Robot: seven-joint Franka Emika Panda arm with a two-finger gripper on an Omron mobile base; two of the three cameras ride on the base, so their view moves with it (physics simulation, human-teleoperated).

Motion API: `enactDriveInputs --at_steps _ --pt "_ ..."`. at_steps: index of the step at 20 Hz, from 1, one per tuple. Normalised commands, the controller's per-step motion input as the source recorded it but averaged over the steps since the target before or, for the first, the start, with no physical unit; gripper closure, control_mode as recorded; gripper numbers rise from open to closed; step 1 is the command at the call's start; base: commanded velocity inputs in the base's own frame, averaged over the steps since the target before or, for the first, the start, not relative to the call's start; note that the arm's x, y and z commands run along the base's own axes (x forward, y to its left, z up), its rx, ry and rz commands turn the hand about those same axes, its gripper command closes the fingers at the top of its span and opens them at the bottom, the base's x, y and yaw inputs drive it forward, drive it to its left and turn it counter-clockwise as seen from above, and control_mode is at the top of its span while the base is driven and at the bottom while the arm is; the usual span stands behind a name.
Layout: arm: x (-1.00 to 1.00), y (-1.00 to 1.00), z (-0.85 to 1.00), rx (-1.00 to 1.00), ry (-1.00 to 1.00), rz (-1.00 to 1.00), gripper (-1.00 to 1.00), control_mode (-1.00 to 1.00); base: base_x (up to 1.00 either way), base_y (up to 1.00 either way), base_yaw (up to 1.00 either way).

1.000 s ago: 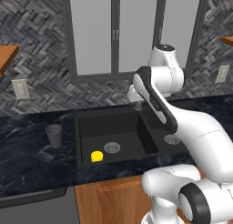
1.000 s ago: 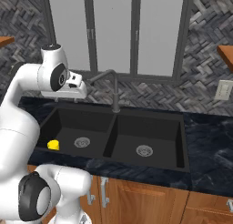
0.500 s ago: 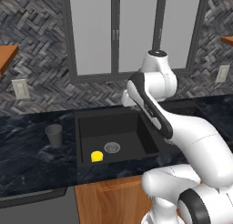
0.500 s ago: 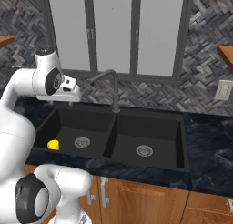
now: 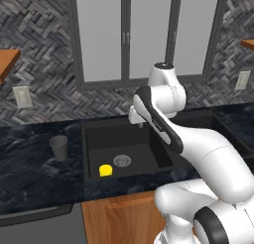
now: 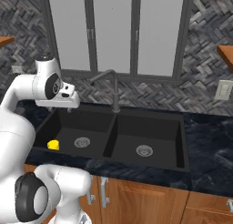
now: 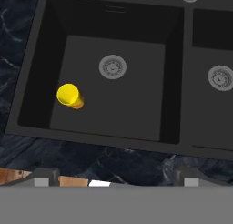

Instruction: Move any existing items from the left basin to the right basin for drying. Then move the glass cup from the counter to the left basin of the sink for washing.

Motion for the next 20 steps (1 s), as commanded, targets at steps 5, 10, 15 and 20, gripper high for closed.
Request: enactDriveInputs --at_steps 5,10,15,20 --pt "0.0 0.08 -0.28 0.0 0.1 0.0 -1.0 -1.0 0.0 0.0 0.0" --pt "-0.07 0.15 -0.24 0.0 0.06 0.0 -1.0 -1.0 0.0 0.0 0.0" --pt "-0.1 0.19 -0.24 0.0 0.04 0.0 -1.0 -1.0 0.0 0.0 0.0" --pt "-0.07 0.15 -0.26 0.0 0.02 0.0 -1.0 -1.0 0.0 0.0 0.0"
